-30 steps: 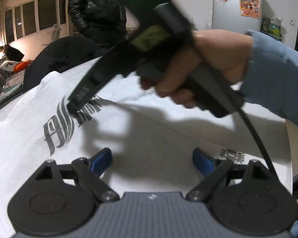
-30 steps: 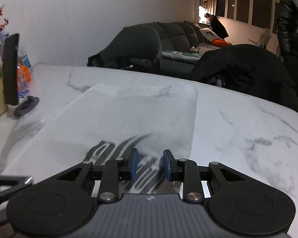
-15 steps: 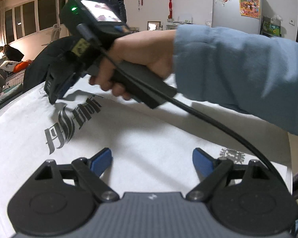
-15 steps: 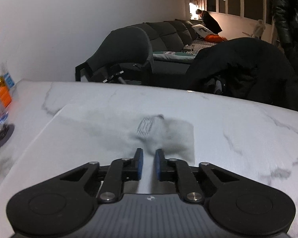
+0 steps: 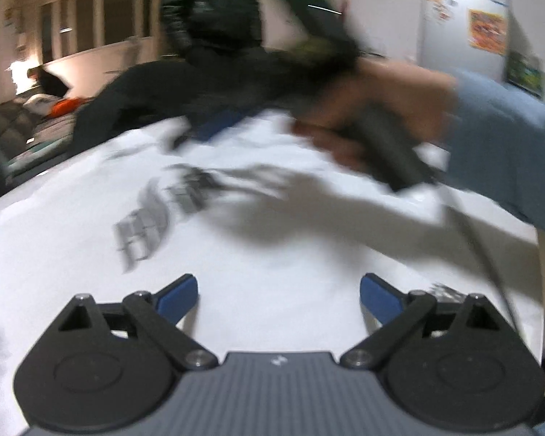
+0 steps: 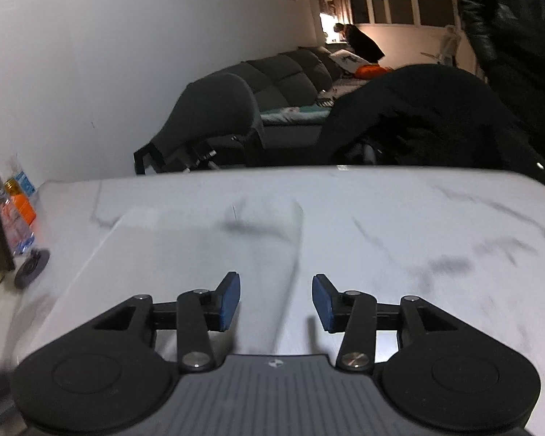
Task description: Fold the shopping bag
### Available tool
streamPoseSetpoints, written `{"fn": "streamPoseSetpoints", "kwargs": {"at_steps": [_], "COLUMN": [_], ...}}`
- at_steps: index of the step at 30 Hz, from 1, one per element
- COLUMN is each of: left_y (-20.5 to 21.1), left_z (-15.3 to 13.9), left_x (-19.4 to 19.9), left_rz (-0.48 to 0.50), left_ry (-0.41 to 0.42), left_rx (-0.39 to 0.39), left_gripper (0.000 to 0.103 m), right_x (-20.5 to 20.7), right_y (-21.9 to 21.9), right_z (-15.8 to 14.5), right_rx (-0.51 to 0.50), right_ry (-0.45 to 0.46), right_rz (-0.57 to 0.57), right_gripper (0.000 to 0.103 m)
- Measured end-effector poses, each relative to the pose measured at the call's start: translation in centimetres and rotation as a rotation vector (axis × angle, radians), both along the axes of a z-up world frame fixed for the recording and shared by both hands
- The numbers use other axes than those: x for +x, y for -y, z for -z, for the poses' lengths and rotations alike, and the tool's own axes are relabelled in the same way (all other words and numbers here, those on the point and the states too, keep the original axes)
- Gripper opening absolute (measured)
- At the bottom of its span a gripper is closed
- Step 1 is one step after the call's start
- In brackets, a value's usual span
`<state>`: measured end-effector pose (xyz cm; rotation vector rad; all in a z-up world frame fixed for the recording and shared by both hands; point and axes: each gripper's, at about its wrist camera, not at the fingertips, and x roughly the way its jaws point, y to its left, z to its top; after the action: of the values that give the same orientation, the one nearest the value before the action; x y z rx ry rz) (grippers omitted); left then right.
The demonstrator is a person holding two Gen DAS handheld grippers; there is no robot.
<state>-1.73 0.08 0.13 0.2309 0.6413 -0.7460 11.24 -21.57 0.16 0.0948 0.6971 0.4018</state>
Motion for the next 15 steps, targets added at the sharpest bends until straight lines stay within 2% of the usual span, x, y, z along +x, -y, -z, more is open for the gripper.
{"fn": "streamPoseSetpoints", "kwargs": {"at_steps": [4, 6, 10, 12, 15], "left_y": [-3.7, -5.7, -9.7, -10.9, -11.2], "left_z": [-0.9, -1.0, -0.5, 0.0, 0.6], "left_x": [0.2, 0.6, 1.8, 2.1, 2.0], "left_rz": [-0.162, -0.265, -0.451, -0.496, -0.496], "left_ry": [0.038, 0.036, -0.033, -0.072, -0.047], "left_rx": [0.032, 0.052, 0.029, -0.009, -0.037], "left_gripper": [0.095, 0.089, 0.078, 0.067, 0.053], "right_x": [-4.6, -7.2, -11.0, -12.2, -13.3], "right_y": [2.1, 2.9, 3.7, 3.5, 2.5], "right_z": [0.4, 0.6, 1.0, 1.2, 1.4], "right_rx": [0.043, 0.06, 0.119, 0.128, 0.127], "right_ry": [-0.033, -0.036, -0.046, -0.049, -0.039], "right_rz": [-0.007, -0.019, -0.029, -0.037, -0.05], "right_gripper": [0.044, 0.043, 0.043, 0.043, 0.042]}}
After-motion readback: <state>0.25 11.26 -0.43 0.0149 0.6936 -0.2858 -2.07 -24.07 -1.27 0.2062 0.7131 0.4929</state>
